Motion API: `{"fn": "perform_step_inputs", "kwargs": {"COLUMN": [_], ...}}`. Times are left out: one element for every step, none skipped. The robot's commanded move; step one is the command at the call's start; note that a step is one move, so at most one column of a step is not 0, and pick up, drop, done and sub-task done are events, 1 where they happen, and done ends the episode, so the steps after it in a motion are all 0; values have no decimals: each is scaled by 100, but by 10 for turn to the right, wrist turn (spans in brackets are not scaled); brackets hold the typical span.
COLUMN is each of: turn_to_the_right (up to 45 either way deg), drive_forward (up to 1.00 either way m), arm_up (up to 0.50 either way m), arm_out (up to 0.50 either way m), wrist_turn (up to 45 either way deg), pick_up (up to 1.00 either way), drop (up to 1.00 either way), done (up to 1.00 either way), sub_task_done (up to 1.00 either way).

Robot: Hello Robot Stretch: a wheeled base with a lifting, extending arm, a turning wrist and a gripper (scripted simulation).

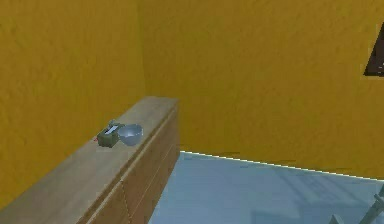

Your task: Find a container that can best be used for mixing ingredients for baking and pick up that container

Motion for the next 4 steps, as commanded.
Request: {"fn": "perform_step_inputs", "kwargs": {"turn_to_the_right": [0, 120, 0, 150], "drive_forward": [30, 0, 50, 0], "arm_up": [0, 0, 0, 0], "arm_out": [0, 0, 0, 0], "wrist_turn": [0, 0, 0, 0], "pick_up": [0, 0, 0, 0], "drop": [0, 0, 0, 0], "done": [0, 0, 0, 0], "sub_task_done": [0, 0, 0, 0]}}
